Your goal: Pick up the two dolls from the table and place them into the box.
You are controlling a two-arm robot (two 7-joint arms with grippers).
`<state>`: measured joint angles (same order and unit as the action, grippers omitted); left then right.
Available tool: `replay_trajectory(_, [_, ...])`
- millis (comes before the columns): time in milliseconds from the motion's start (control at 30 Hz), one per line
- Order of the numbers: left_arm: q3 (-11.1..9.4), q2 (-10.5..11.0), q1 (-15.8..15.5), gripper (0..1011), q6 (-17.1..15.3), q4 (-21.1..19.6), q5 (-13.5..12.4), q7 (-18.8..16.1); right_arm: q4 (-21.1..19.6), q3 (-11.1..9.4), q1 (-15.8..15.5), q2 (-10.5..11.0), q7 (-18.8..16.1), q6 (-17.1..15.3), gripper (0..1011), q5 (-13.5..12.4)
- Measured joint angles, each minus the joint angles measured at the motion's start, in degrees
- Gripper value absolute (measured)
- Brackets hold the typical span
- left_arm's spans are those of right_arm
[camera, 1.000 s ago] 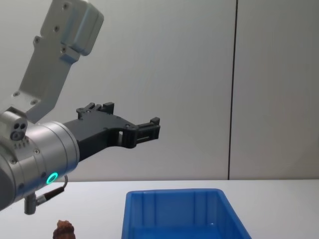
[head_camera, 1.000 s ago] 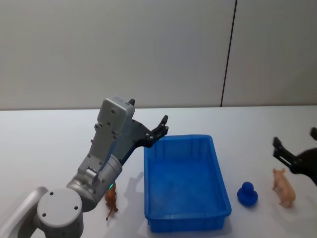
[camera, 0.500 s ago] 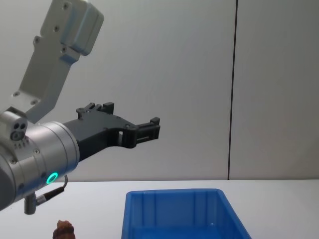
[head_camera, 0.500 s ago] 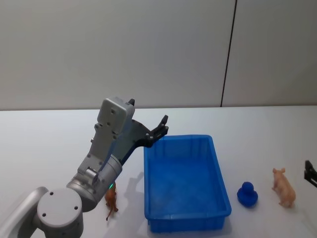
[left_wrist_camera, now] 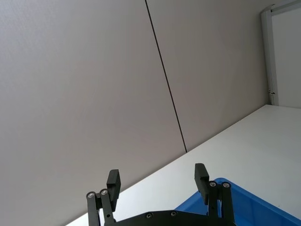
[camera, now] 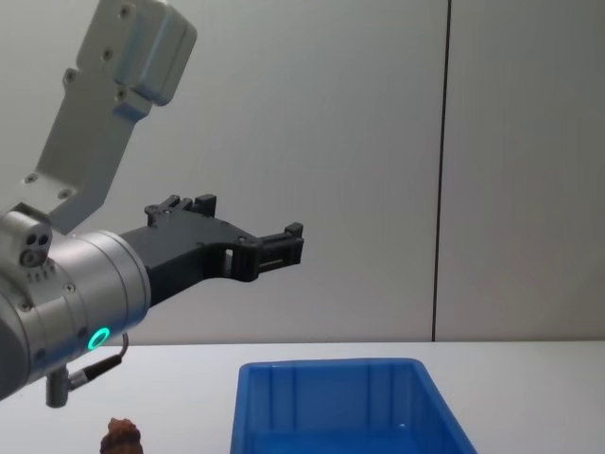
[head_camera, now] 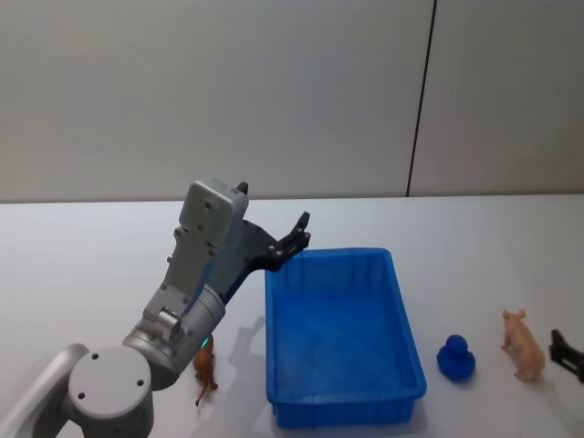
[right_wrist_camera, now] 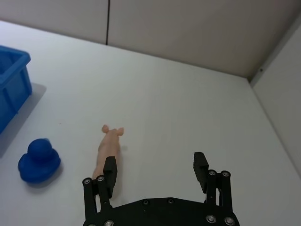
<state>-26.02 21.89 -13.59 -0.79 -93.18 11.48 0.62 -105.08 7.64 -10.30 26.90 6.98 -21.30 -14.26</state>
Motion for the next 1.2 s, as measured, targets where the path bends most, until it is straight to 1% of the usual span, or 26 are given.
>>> replay_trajectory(133, [0.0,0.0,0.0,1001,0.0,0.0,0.0,0.0,2.1,0.9,1.8,-1.1,-2.4,-0.9,1001,1.4])
replay_trajectory(300, [0.0,0.0,0.0,1001,0.0,0.0,0.0,0.0,5.0,2.1,4.3,-2.6,-5.5,-1.3,1001,3.4])
replay_trajectory(333, [0.0,0.0,0.0,1001,0.0,0.0,0.0,0.0,5.0,2.1,4.3,-2.6,-5.5,-1.3,1001,3.4])
replay_trajectory(467, [0.0,0.0,0.0,1001,0.0,0.0,0.0,0.0,7.2,3.0,6.0,-3.8,-7.2,-1.5,1001,4.7])
replay_trajectory(600, [0.0,0.0,0.0,1001,0.0,0.0,0.0,0.0,8.5,3.4,6.9,-4.6,-7.8,-2.0,1001,5.5])
replay_trajectory(833, [0.0,0.0,0.0,1001,0.0,0.0,0.0,0.0,10.6,4.1,8.0,-6.0,-7.8,-3.4,1001,6.2])
replay_trajectory(1000, [0.0,0.0,0.0,1001,0.0,0.0,0.0,0.0,12.2,4.5,9.1,-7.0,-8.0,-3.8,1001,6.7])
replay_trajectory(1200, [0.0,0.0,0.0,1001,0.0,0.0,0.0,0.0,14.4,5.0,10.9,-8.2,-9.0,-4.0,1001,7.5])
